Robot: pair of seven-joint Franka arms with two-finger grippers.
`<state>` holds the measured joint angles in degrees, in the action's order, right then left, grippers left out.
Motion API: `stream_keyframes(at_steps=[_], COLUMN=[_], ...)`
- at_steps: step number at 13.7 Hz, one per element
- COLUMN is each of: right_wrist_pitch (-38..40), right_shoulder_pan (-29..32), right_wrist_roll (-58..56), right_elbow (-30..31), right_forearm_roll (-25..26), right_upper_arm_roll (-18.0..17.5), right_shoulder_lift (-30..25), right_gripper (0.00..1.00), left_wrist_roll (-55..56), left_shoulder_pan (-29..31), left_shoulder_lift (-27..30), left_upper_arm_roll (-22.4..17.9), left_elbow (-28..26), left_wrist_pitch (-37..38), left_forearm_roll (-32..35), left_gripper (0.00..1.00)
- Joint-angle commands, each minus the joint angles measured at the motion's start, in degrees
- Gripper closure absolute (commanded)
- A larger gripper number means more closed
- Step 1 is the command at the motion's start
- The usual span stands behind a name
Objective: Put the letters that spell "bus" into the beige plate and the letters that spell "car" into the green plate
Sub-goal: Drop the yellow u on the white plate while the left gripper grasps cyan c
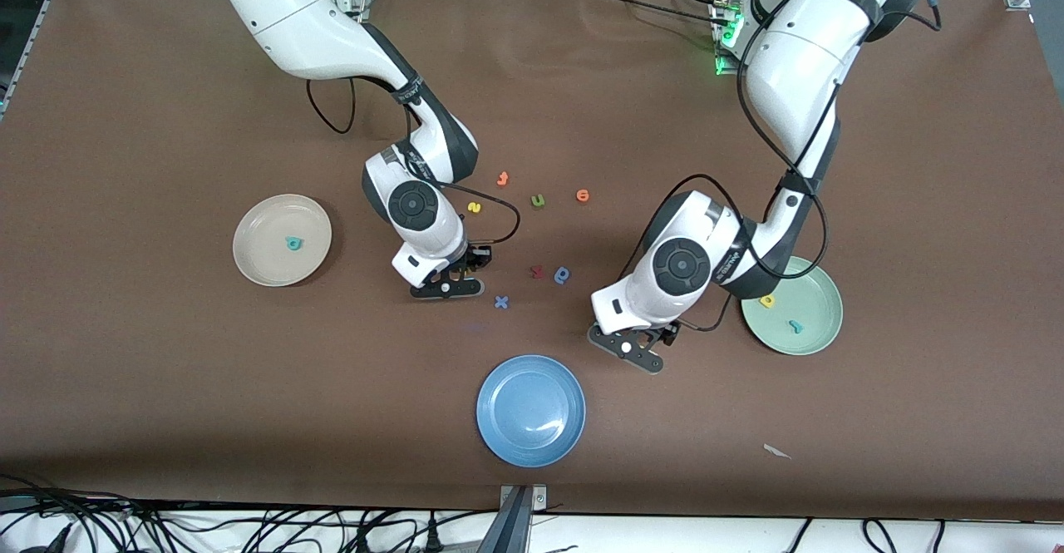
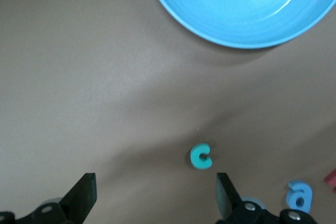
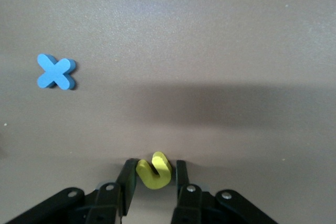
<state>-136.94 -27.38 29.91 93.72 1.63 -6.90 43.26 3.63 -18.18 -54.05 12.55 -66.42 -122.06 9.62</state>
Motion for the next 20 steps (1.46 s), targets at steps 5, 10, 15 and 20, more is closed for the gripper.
stream_keyframes(at_steps=[5,10,15,20], right_wrist_pitch=[1.49,10.62,7.32,-3.58], right_shoulder_pan=[-0.4,4.6,14.7,25.07], right_wrist_roll=[0.59,-4.75,-18.71,-33.22], right_elbow=[-1.79,0.31,17.25,31.41], right_forearm_roll=[0.13,-0.05,0.74,1.44], right_upper_arm_roll=[1.09,1.1,1.1,1.1], right_shoulder_lift=[0.34,-7.56,-19.34,-24.45], right_gripper=[0.75,0.76,0.77,0.77], left_wrist_roll=[-0.02,0.68,0.77,0.42], left_shoulder_pan=[-2.21,-2.83,-3.18,-3.27], left_shoulder_lift=[-3.96,-4.14,-4.22,-4.49], left_upper_arm_roll=[-0.95,-0.69,-0.69,-0.69], left_elbow=[1.82,-0.2,-0.2,-0.29], left_wrist_pitch=[-2.04,-2.22,-2.3,-4.06], left_forearm_roll=[-1.45,-1.45,-1.54,-1.36], left_gripper=[0.39,0.5,0.5,0.71])
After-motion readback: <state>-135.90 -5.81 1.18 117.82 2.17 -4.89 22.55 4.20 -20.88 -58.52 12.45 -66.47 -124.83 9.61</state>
